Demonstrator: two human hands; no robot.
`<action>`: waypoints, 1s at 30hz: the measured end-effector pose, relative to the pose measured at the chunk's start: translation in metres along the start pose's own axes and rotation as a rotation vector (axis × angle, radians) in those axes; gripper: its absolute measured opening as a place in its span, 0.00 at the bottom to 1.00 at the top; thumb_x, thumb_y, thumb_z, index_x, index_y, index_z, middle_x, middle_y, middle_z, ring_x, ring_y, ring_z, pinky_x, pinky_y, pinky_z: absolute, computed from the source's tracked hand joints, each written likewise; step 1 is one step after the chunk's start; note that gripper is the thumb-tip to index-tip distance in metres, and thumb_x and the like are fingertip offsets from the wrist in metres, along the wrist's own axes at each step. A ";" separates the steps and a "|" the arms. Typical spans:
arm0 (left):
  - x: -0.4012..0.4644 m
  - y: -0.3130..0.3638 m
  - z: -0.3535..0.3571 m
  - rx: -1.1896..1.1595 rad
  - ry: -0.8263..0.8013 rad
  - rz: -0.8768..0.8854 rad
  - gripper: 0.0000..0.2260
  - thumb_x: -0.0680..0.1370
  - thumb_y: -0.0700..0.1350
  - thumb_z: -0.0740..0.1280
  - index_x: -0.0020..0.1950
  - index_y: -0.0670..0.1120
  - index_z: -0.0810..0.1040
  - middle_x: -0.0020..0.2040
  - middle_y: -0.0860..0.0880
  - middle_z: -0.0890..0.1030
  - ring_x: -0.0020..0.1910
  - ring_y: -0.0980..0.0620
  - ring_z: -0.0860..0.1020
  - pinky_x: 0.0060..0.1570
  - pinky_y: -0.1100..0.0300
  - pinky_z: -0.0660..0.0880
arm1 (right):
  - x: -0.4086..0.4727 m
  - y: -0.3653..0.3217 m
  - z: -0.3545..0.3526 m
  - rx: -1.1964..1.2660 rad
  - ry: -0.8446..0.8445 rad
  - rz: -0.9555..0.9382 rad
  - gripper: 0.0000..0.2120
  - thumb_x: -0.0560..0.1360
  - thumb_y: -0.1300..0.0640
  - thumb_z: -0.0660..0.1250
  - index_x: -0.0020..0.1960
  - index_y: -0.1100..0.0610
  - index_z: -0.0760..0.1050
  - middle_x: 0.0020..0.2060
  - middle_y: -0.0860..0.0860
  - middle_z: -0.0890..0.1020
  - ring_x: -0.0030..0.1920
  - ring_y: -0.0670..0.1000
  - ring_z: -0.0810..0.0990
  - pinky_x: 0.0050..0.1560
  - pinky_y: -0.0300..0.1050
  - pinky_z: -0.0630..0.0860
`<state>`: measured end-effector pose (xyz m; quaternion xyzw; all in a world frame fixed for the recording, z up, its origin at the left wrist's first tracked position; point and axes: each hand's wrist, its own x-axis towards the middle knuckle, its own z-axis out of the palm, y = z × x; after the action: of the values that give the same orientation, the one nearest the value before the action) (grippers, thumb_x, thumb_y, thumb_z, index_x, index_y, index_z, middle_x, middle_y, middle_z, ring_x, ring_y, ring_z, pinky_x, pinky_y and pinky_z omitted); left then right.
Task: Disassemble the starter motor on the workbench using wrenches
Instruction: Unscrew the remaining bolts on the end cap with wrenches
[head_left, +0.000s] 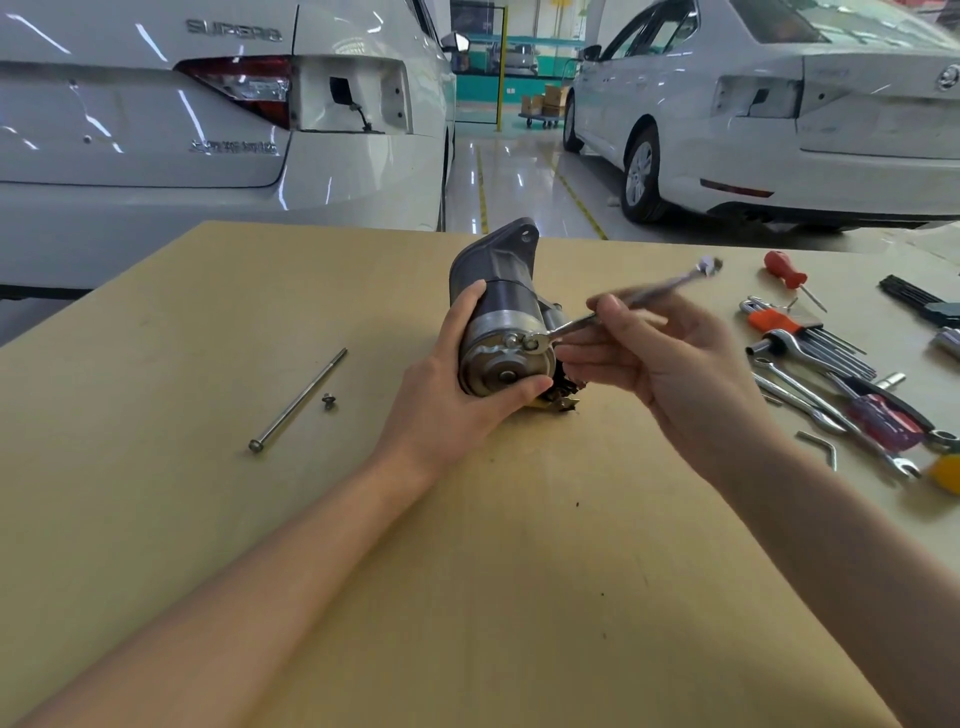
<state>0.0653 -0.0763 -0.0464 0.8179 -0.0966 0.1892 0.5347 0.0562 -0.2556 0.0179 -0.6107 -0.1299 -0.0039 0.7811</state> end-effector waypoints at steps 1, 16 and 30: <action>0.000 0.000 0.000 -0.007 -0.001 -0.003 0.41 0.66 0.56 0.78 0.73 0.65 0.60 0.52 0.67 0.78 0.50 0.70 0.77 0.47 0.79 0.69 | 0.002 -0.008 0.005 -0.128 -0.007 -0.037 0.04 0.76 0.63 0.65 0.48 0.63 0.76 0.35 0.59 0.84 0.35 0.55 0.85 0.37 0.43 0.82; 0.000 0.001 -0.001 0.029 0.002 -0.006 0.39 0.65 0.56 0.78 0.71 0.65 0.62 0.49 0.67 0.78 0.47 0.74 0.77 0.47 0.80 0.69 | 0.008 -0.054 0.055 -0.471 -0.380 -0.517 0.06 0.80 0.61 0.60 0.46 0.60 0.73 0.29 0.50 0.74 0.27 0.45 0.69 0.26 0.35 0.65; 0.001 0.001 0.000 0.044 0.016 0.024 0.42 0.64 0.58 0.78 0.74 0.62 0.61 0.49 0.68 0.76 0.48 0.73 0.77 0.47 0.80 0.68 | -0.002 0.020 0.005 0.394 0.140 0.307 0.11 0.81 0.60 0.56 0.42 0.60 0.72 0.26 0.53 0.78 0.22 0.46 0.75 0.23 0.35 0.72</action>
<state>0.0661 -0.0765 -0.0451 0.8267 -0.0981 0.2043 0.5150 0.0561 -0.2458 -0.0001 -0.4574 0.0207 0.0978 0.8836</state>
